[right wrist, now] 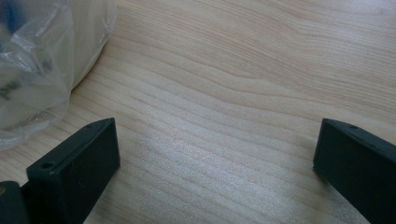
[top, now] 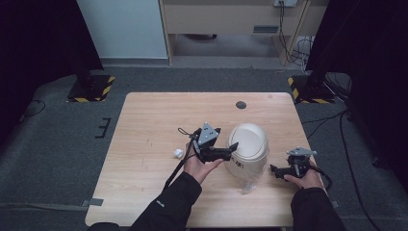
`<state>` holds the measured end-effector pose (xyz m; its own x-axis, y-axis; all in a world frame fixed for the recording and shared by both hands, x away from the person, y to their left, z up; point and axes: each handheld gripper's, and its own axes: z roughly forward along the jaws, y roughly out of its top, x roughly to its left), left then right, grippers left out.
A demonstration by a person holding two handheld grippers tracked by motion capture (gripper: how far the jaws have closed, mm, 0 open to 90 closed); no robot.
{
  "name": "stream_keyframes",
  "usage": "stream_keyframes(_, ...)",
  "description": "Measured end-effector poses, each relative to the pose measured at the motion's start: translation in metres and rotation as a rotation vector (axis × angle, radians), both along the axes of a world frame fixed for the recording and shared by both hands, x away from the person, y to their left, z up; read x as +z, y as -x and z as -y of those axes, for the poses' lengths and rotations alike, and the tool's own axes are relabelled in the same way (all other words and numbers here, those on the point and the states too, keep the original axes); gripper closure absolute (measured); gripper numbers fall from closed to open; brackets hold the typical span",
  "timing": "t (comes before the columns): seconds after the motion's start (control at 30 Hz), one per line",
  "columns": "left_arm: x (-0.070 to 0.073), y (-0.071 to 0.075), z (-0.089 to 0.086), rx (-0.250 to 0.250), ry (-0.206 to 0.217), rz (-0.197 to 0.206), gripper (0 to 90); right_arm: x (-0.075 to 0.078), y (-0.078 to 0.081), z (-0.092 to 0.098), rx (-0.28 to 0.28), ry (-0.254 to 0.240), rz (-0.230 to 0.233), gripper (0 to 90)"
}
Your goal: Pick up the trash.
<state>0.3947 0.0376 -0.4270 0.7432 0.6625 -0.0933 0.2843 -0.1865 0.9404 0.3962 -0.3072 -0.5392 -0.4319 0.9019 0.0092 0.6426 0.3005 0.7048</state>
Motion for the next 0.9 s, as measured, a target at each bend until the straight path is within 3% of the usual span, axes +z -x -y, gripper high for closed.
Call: stream_keyframes(0.9,-0.010,-0.017,0.019,0.004,-0.094,-0.052,16.8,0.000,0.000,0.000,0.001,0.000,0.001,0.8)
